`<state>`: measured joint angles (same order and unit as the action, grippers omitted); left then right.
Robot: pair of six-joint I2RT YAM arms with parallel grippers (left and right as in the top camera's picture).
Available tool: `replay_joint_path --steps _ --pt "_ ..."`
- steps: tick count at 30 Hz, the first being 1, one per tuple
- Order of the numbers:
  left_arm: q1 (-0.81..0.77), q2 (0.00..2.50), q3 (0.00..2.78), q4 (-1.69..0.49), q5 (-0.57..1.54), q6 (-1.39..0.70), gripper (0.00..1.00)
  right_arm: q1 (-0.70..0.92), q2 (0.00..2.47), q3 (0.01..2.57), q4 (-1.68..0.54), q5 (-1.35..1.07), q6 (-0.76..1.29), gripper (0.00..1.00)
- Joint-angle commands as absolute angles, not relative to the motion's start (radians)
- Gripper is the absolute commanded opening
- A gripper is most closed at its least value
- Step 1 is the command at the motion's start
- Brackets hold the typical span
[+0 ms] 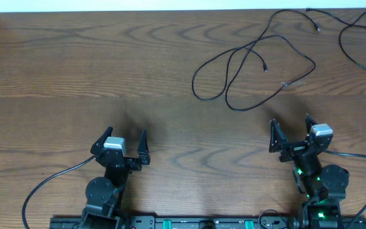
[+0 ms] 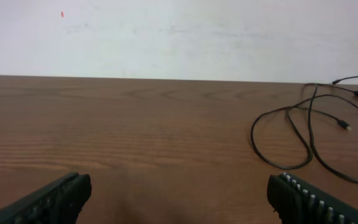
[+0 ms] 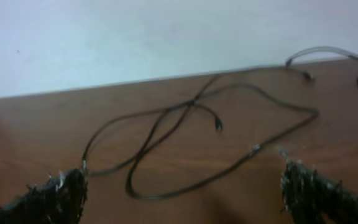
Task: Untangle cables
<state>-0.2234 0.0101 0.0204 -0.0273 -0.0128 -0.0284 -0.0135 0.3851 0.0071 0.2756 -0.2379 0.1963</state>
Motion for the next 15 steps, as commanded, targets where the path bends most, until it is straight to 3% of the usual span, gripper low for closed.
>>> replay_joint_path --steps 1,7,15 --pt "-0.221 0.004 0.004 -0.071 -0.026 -0.023 0.96 -0.009 0.335 0.006 0.200 -0.239 0.186 0.99" --pt "-0.221 0.004 0.004 -0.071 -0.026 -0.023 0.96 -0.009 0.204 0.006 -0.057 -0.238 0.186 0.99" --pt "-0.221 0.004 0.004 -0.071 -0.026 -0.023 0.96 -0.009 0.092 0.006 -0.056 -0.238 0.186 0.99"
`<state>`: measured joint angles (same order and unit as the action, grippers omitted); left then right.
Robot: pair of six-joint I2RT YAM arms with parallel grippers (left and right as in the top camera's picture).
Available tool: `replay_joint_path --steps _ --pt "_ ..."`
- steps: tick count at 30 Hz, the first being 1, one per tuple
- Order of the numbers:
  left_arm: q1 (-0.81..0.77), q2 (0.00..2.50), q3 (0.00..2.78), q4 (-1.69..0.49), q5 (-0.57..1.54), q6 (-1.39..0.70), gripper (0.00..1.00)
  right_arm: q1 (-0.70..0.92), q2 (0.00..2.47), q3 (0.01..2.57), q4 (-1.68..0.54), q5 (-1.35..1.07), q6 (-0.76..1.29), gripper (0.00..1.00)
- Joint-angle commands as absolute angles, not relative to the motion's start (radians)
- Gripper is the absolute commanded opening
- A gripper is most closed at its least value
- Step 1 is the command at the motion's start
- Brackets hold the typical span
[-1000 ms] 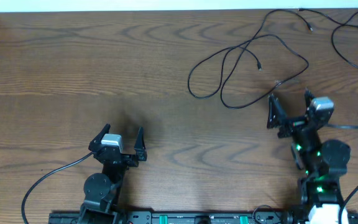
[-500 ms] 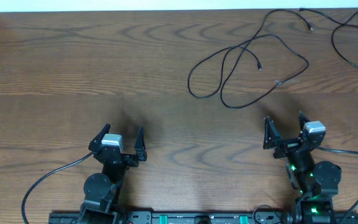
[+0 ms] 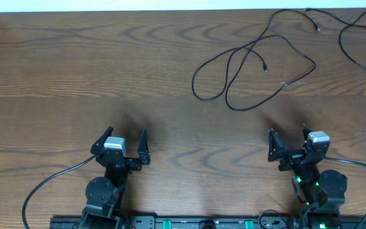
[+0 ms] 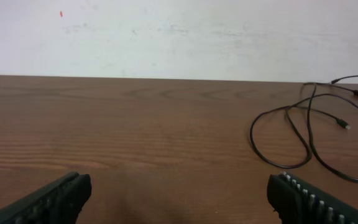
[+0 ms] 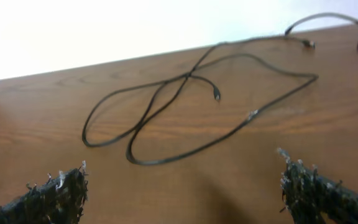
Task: Untangle cables
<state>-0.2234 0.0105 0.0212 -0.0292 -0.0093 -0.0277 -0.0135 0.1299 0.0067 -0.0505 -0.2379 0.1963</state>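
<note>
A thin black cable (image 3: 253,63) lies in crossing loops on the far right part of the wooden table (image 3: 107,63); it also shows in the right wrist view as a looped cable (image 5: 185,112) and in the left wrist view as the cable (image 4: 303,137). A second black cable (image 3: 354,44) curves at the far right corner. My left gripper (image 3: 125,144) stands open near the front left, far from the cables, with nothing between its fingers. My right gripper (image 3: 288,141) is open near the front right, short of the loops, holding nothing.
A white wall borders the table's far edge (image 3: 170,9). The arms' base rail (image 3: 202,222) with its own black leads runs along the front edge. A raised wooden lip shows at the far left corner.
My right gripper has moved back toward the front edge, away from the cable loops, and stays open. The left arm and the cables have not moved.
</note>
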Motion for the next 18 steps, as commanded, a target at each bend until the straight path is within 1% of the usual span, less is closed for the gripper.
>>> replay_joint_path --steps 1,6,18 --pt "-0.221 0.004 0.004 -0.071 -0.026 -0.023 0.96 -0.009 0.073 0.006 -0.056 -0.237 0.185 0.99" --pt "-0.221 0.004 0.004 -0.071 -0.026 -0.023 0.96 -0.010 0.003 0.006 -0.057 -0.217 0.163 0.99" --pt "-0.221 0.004 0.004 -0.071 -0.026 -0.023 0.96 -0.010 0.007 0.006 -0.057 -0.216 0.159 0.99"
